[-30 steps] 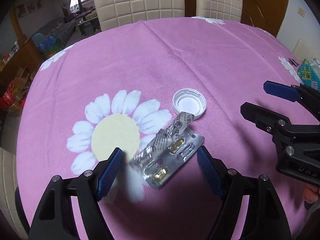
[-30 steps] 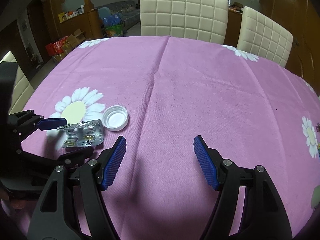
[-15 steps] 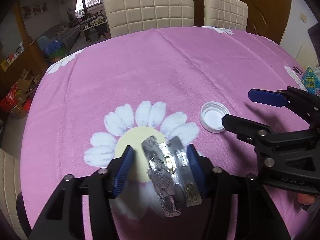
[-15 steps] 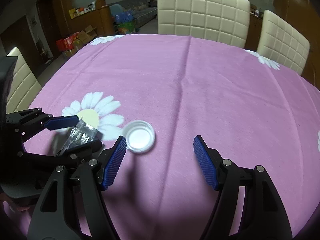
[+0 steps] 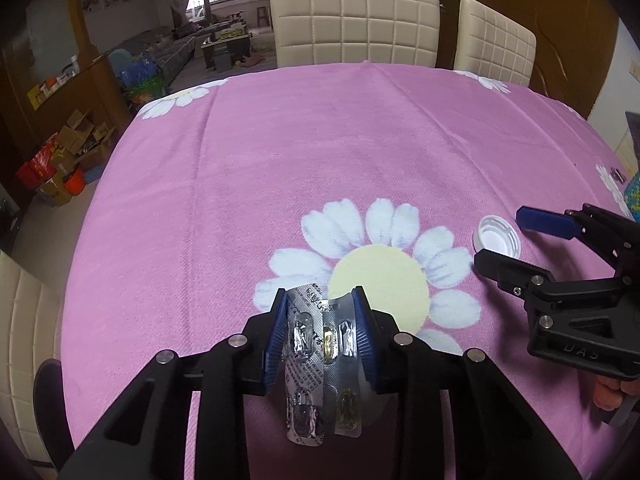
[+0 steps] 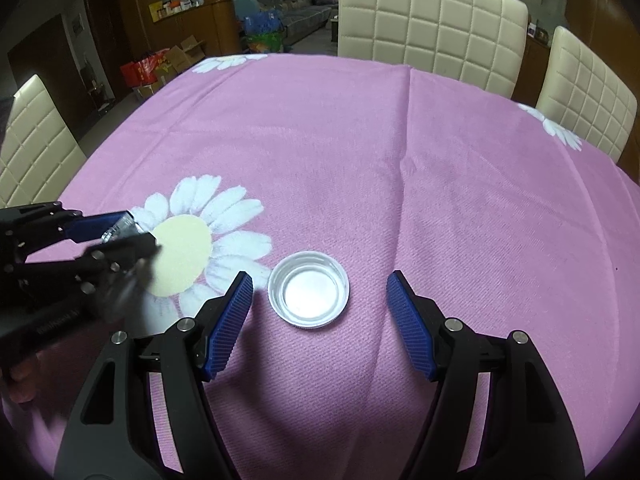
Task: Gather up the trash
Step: 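Grasp the silver blister pack with the left tool while the right grasps the white cap, then carry the blister pack to the bin with the left tool while the right carries the cap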
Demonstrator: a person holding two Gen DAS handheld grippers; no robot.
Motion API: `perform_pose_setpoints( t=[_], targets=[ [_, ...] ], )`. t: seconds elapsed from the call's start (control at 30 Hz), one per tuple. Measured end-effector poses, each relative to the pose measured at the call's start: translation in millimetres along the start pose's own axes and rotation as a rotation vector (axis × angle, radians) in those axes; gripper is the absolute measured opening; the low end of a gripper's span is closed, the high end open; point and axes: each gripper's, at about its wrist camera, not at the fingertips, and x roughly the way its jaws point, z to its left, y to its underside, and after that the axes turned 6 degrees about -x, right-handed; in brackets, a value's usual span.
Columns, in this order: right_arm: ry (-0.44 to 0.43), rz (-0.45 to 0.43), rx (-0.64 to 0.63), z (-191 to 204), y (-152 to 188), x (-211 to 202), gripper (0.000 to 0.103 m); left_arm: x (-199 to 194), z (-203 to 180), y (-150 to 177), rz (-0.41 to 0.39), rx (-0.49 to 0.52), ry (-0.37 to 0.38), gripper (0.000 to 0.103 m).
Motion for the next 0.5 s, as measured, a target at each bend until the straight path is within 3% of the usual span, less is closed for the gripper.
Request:
perform_pose_setpoints(
  t=[0.1, 0.5],
  targets=[
    [0.004, 0.007, -0.002, 1.4, 1.0, 0.5, 0.042, -2.2, 1.4, 1.4, -0.003, -0.009, -0.001, 0.029],
    [-0.012, -0.038, -0.074, 25.2, 6.8, -30.4, 0.041, -35.7, -1.8, 13.8, -0.051, 0.015, -0.013, 0.027]
  ],
)
